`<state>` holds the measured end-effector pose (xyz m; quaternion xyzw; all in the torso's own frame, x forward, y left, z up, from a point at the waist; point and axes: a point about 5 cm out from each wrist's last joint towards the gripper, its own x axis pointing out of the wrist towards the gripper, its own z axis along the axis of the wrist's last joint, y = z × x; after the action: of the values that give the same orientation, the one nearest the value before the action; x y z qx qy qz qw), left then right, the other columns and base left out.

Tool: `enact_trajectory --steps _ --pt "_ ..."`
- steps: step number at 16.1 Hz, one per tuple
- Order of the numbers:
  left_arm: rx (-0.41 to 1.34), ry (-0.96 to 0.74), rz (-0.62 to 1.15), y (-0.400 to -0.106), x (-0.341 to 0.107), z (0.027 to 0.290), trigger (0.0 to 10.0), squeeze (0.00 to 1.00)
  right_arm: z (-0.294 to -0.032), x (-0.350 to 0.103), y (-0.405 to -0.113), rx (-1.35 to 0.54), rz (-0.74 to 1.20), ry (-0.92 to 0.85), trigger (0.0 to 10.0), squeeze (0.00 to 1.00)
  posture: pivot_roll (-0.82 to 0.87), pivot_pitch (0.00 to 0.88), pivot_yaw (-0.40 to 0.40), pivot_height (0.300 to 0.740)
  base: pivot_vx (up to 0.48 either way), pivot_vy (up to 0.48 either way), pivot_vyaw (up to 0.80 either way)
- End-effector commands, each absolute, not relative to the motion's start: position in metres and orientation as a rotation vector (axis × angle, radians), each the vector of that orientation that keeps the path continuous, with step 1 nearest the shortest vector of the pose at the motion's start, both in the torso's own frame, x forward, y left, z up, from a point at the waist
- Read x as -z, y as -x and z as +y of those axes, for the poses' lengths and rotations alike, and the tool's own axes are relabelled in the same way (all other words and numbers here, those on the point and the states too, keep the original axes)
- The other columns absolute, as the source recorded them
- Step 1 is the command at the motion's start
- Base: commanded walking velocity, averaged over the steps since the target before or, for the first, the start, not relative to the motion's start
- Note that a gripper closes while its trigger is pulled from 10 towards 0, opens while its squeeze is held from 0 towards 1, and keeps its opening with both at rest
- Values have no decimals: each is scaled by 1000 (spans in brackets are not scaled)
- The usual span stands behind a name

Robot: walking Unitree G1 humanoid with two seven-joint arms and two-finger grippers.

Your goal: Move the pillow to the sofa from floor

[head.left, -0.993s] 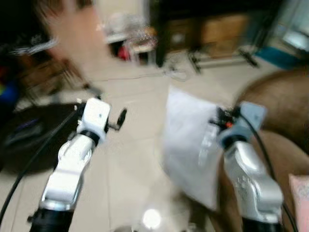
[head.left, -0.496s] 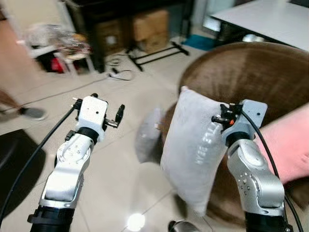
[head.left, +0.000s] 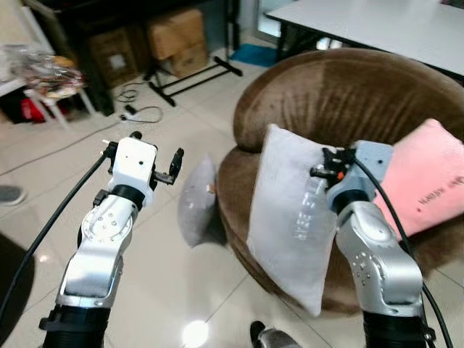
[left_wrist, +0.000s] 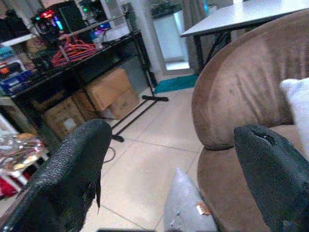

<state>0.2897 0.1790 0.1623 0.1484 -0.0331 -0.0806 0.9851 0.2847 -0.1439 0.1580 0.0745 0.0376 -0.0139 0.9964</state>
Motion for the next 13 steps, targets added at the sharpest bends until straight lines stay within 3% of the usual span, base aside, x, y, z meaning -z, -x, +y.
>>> enact_trajectory --steps 1,8,13 --pt "158 -298 -70 -289 -163 181 10000 0 -139 -175 -286 -2 6 -146 10000 0 -57 0 53 740 0 0 -800" --pt "154 -289 -82 -286 -165 182 10000 0 -136 -178 -288 -30 3 -129 10000 0 -35 0 26 740 0 0 0" --pt "165 -285 -84 -286 -165 181 10000 0 -139 -178 -288 -16 12 -143 10000 0 -35 0 29 740 0 0 -800"
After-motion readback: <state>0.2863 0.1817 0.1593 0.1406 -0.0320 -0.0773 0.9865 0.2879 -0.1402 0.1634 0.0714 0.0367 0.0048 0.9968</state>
